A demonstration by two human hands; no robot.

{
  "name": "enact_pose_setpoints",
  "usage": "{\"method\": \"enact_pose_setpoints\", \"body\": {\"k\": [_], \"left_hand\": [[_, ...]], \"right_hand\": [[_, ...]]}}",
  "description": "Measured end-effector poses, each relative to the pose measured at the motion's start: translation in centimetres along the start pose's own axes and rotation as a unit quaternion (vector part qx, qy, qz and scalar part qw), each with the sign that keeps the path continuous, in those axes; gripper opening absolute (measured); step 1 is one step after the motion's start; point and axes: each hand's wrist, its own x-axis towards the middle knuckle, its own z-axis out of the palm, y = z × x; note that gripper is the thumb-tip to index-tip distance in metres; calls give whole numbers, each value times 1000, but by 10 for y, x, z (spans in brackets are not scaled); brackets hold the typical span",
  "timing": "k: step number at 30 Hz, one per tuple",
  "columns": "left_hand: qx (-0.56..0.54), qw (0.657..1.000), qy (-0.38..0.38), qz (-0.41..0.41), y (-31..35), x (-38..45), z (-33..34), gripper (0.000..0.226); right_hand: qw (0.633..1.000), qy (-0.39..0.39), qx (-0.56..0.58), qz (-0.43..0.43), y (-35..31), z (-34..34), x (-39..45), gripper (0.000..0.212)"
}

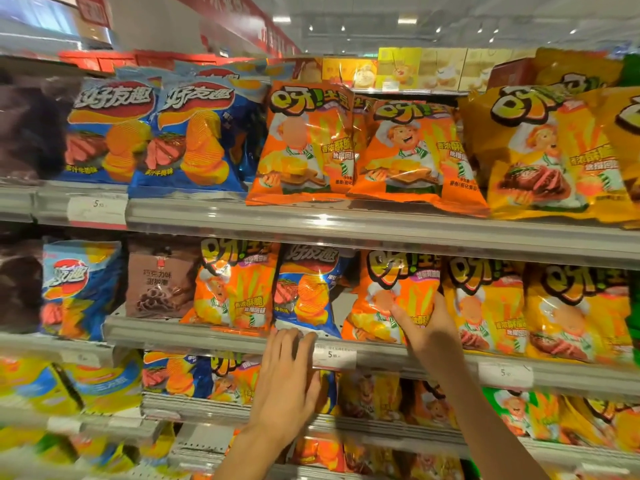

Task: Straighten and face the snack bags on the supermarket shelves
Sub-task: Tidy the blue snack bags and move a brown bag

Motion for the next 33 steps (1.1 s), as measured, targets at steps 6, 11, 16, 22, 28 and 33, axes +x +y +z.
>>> {"method": "enact_pose_setpoints", "body": {"k": [6, 11, 16, 22, 28, 33], "left_hand": [[-89, 996, -19, 3, -3, 6, -17, 56], [-234, 968, 79, 37, -37, 5, -63, 38], [-227, 958, 169, -39, -106, 18, -93, 38], [-234, 961, 117, -83, -149, 40, -100, 74], [-221, 967, 95, -80, -150, 54, -93, 73], [-352, 927, -20, -128, -171, 70, -93, 44]], "right_hand": [[983, 59, -13, 174, -28, 2, -17, 64], [971, 149, -31, 183, -74, 25, -29, 44], [979, 118, 23, 164, -120, 77, -33, 42], [969, -5, 34, 243, -144, 110, -16, 87], [914, -124, 148, 357, -131, 116, 15, 128], [898, -184, 165, 363, -123, 121, 25, 138]]}}
